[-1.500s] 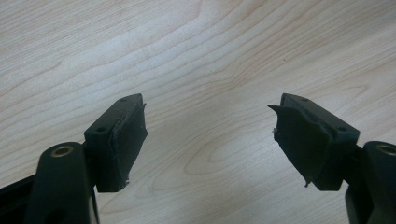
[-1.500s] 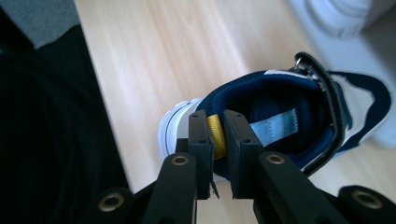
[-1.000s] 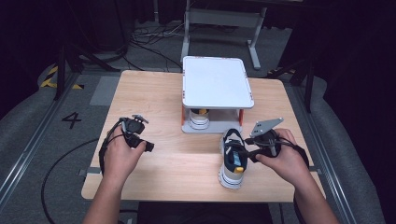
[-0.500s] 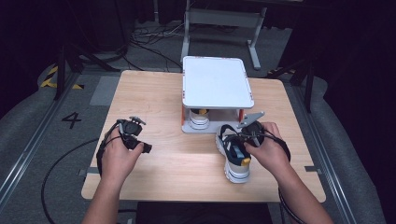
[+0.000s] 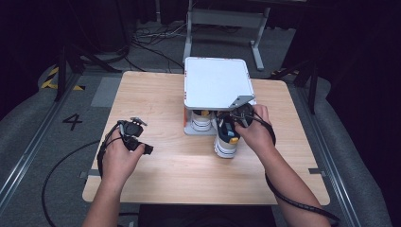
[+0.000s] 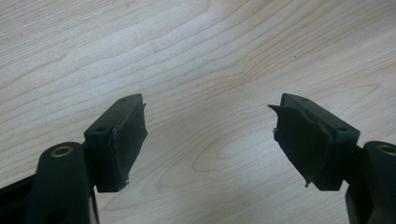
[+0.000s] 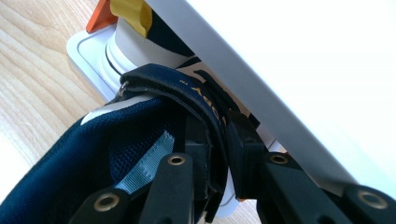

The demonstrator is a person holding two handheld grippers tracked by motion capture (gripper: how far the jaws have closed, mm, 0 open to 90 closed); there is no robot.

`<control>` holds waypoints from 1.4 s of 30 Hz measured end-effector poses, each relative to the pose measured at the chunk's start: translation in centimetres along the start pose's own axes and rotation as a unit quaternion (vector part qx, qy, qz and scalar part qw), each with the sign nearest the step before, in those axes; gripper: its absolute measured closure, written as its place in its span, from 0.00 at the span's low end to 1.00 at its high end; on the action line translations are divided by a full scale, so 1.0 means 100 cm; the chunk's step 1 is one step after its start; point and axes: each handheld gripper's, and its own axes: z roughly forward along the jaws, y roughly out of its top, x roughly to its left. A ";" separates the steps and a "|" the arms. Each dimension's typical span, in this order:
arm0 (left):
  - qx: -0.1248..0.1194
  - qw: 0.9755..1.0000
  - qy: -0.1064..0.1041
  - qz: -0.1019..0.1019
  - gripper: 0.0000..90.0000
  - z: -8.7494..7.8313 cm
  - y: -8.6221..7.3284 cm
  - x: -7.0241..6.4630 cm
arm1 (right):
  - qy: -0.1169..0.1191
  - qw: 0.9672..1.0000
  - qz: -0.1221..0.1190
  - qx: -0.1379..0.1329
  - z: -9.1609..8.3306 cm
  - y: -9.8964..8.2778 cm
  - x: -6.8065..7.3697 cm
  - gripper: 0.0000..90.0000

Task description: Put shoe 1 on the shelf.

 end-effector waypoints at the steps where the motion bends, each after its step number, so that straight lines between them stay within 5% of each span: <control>1: 0.000 1.000 0.002 0.002 0.28 0.000 0.000 0.000 | -0.005 1.000 0.003 0.000 0.000 0.000 0.001 0.89; 6: -0.001 1.000 -0.001 0.001 0.28 0.000 0.001 -0.001 | -0.031 0.999 -0.023 -0.011 0.003 -0.003 0.006 0.86; 9: -0.002 1.000 0.001 0.005 0.28 -0.001 0.002 -0.002 | -0.033 0.999 -0.031 -0.013 0.002 -0.006 0.008 0.75; 16: 0.001 1.000 -0.003 0.008 0.28 0.001 0.005 -0.003 | -0.021 0.999 0.009 -0.043 -0.007 -0.016 0.008 0.56; 21: 0.003 1.000 -0.004 0.010 0.28 0.005 0.009 -0.005 | 0.018 0.996 0.047 -0.070 -0.043 -0.024 0.010 0.52; 27: 0.004 1.000 -0.007 0.015 0.28 0.004 0.012 -0.008 | 0.036 0.996 0.069 -0.033 -0.071 -0.054 0.022 0.46; 34: 0.004 1.000 -0.009 0.025 0.28 0.004 0.015 -0.011 | 0.068 0.994 0.090 0.013 -0.046 -0.085 0.038 0.35; 39: 0.002 1.000 -0.010 0.022 0.28 0.004 0.014 -0.009 | 0.071 0.991 0.113 0.003 -0.014 -0.090 0.043 0.35; 42: 0.000 1.000 -0.009 0.019 0.28 0.004 0.013 -0.008 | 0.051 0.993 0.105 0.002 -0.002 -0.091 0.040 0.38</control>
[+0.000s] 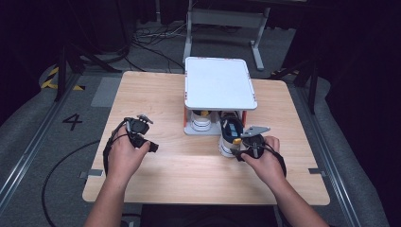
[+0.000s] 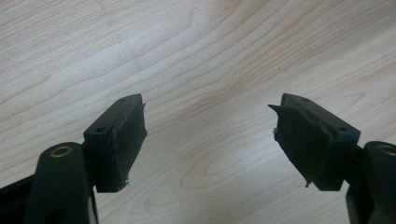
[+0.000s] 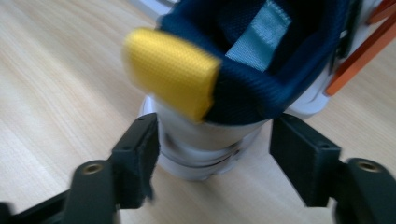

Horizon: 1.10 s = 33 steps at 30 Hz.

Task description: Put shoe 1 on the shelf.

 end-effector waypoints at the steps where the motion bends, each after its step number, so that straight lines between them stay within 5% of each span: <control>1: 0.000 1.000 0.000 -0.004 0.28 0.000 -0.001 0.000 | 0.008 1.000 0.014 -0.010 0.002 0.001 -0.002 0.39; 5: 0.002 1.000 0.003 -0.009 0.28 0.000 -0.005 0.003 | 0.024 0.998 0.042 -0.043 0.003 0.014 -0.011 0.39; 8: 0.001 1.000 0.004 -0.012 0.28 -0.002 -0.008 0.003 | -0.008 0.998 0.024 -0.059 0.008 0.023 -0.018 0.49; 17: 0.002 1.000 0.007 -0.019 0.28 -0.003 -0.013 0.007 | -0.038 0.995 0.018 -0.086 0.035 0.040 -0.024 0.50; 24: 0.001 1.000 0.004 -0.018 0.28 -0.004 -0.012 0.007 | -0.070 0.988 0.028 -0.135 0.054 0.037 -0.022 0.53; 29: -0.001 1.000 0.004 -0.016 0.28 -0.004 -0.011 0.007 | -0.060 0.989 0.029 -0.134 0.052 0.038 -0.024 0.52; 33: -0.001 1.000 0.003 -0.015 0.28 -0.005 -0.010 0.007 | -0.046 0.990 0.027 -0.130 0.032 0.031 -0.023 0.45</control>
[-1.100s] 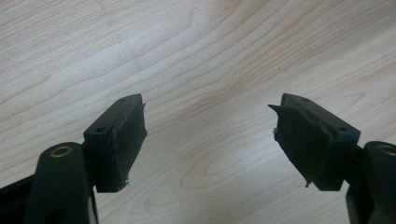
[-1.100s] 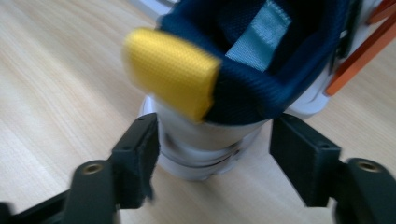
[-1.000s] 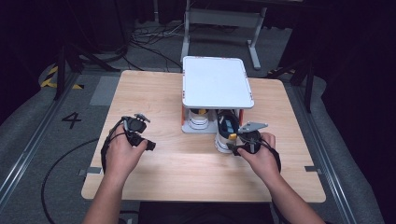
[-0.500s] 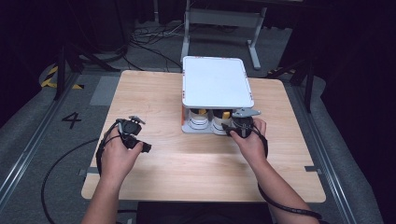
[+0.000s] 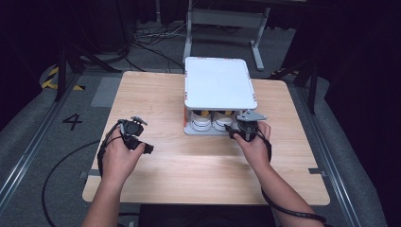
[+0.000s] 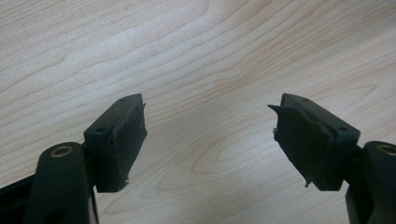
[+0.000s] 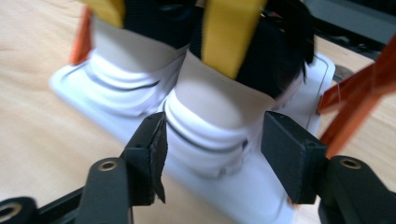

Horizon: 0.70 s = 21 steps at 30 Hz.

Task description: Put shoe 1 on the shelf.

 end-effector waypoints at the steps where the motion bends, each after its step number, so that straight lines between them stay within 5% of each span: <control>1: 0.000 1.000 0.001 0.005 0.28 -0.001 0.001 -0.001 | 0.005 1.000 -0.001 0.004 -0.007 -0.002 0.000 0.44; 5: -0.004 1.000 -0.004 0.020 0.28 -0.005 0.003 -0.007 | 0.015 1.000 -0.003 0.019 -0.046 -0.005 -0.010 0.41; 10: -0.009 0.999 -0.006 0.030 0.27 -0.006 0.005 -0.013 | 0.012 0.999 0.028 0.033 -0.090 -0.003 -0.032 0.37; 21: -0.021 0.999 -0.011 0.030 0.26 -0.010 0.000 -0.005 | -0.015 0.996 0.066 0.062 -0.146 -0.016 -0.080 0.30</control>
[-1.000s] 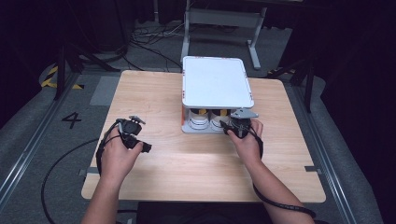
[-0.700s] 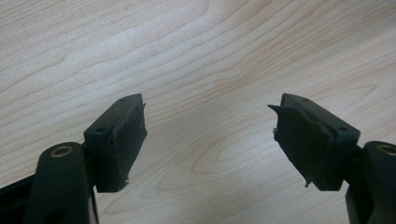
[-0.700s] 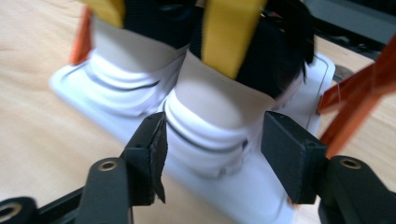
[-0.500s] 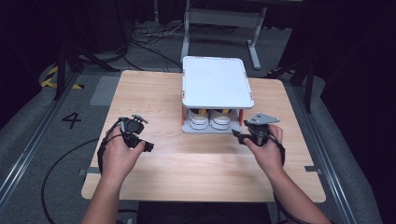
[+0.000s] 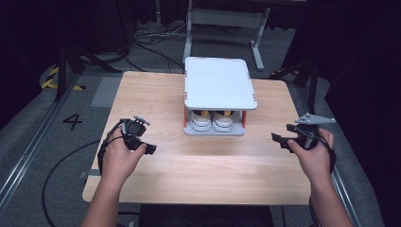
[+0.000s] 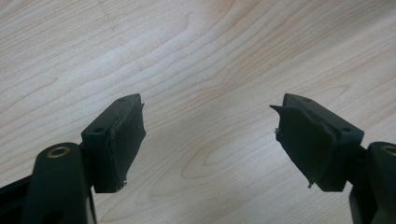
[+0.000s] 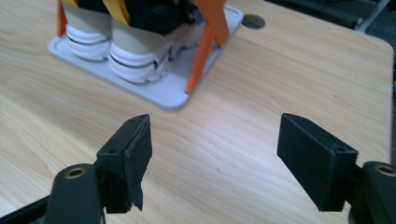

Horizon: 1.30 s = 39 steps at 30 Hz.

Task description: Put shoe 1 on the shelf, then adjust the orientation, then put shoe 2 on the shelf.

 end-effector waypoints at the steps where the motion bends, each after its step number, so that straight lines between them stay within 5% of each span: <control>1: -0.003 1.000 -0.001 0.000 0.26 0.000 -0.001 0.002 | 0.000 1.000 0.003 0.005 -0.002 -0.002 -0.004 0.29; 12: -0.005 1.000 0.006 -0.005 0.25 0.006 -0.006 0.013 | 0.004 0.996 0.018 0.082 0.009 -0.043 -0.042 0.25; 19: -0.001 1.000 0.005 -0.009 0.25 0.010 -0.008 0.017 | 0.005 0.995 0.023 0.102 0.025 -0.057 -0.051 0.26; 34: 0.014 1.000 0.013 -0.019 0.24 0.028 -0.012 0.026 | 0.012 0.993 -0.002 0.118 0.053 -0.073 -0.049 0.25; 39: 0.009 1.000 0.022 -0.018 0.24 0.042 -0.016 0.032 | 0.012 0.996 -0.010 0.084 0.074 -0.091 -0.053 0.21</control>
